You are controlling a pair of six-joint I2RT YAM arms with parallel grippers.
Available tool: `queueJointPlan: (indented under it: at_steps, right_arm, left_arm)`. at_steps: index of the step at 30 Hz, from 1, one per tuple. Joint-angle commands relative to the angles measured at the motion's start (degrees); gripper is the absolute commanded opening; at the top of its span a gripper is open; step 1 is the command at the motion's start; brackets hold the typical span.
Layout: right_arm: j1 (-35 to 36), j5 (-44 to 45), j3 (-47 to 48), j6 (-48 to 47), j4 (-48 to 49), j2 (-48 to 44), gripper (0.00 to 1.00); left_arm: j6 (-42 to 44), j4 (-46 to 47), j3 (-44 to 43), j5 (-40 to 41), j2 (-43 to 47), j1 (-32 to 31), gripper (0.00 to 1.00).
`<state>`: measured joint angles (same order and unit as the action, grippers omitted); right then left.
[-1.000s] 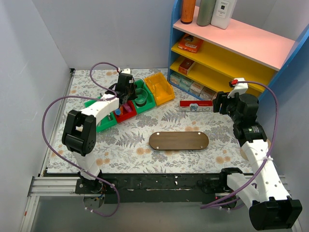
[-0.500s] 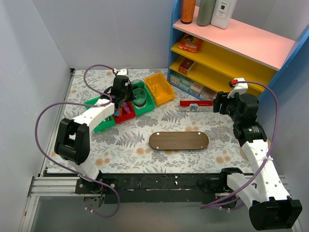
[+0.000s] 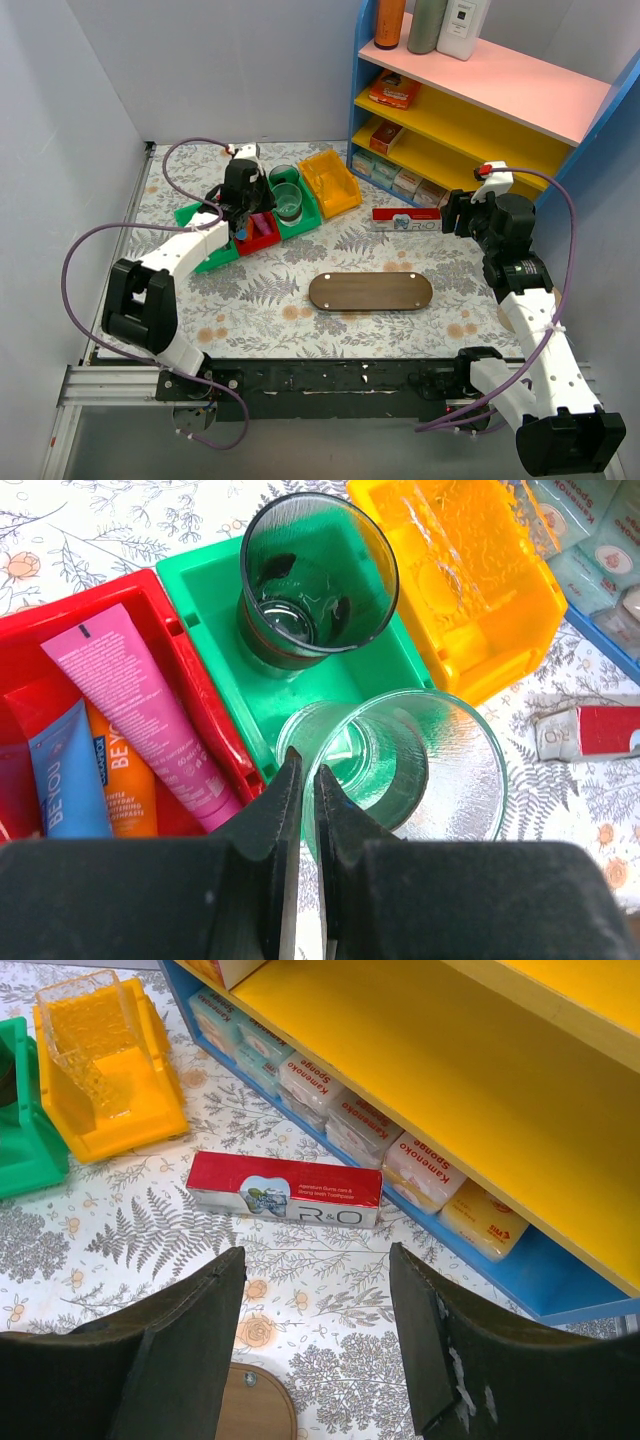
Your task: Prepare toiletry sets of a toothbrush and toothpaste on the tray
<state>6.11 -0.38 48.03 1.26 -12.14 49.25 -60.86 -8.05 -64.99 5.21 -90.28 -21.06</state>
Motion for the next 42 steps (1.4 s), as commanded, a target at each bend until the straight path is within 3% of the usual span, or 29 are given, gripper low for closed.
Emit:
queueJointPlan:
  at_steps: [1,13,21,26,30,35,42]
  right_arm:
    - [0.2,0.2,3.6,-0.7,-0.6,0.3,0.66]
    - [0.3,0.2,4.5,-0.6,-1.4,0.4,0.66]
    - [0.4,0.1,6.2,-0.5,-3.0,0.6,0.65]
    - [2.1,2.1,8.9,0.0,-5.6,0.8,0.61]
    - [7.7,5.3,11.9,0.5,-7.8,3.3,0.60]
    - [19.5,10.1,15.2,3.2,-8.0,8.2,0.60]
    - [31.6,12.2,23.1,5.9,-9.7,19.5,0.59]
  left_arm:
    - [1.4,3.9,0.7,-2.7,8.5,0.1,0.00]
    - [2.7,4.7,1.2,-5.1,12.3,0.1,0.00]
    - [3.0,6.5,2.9,-11.4,14.3,0.1,0.00]
    - [4.5,6.5,3.8,-11.8,15.8,-0.7,0.00]
    - [6.1,6.1,3.2,-13.4,15.9,-1.8,0.00]
    - [7.2,5.1,2.3,-15.1,15.3,-4.4,0.00]
    - [9.6,3.6,1.8,-13.9,13.8,-9.7,0.00]
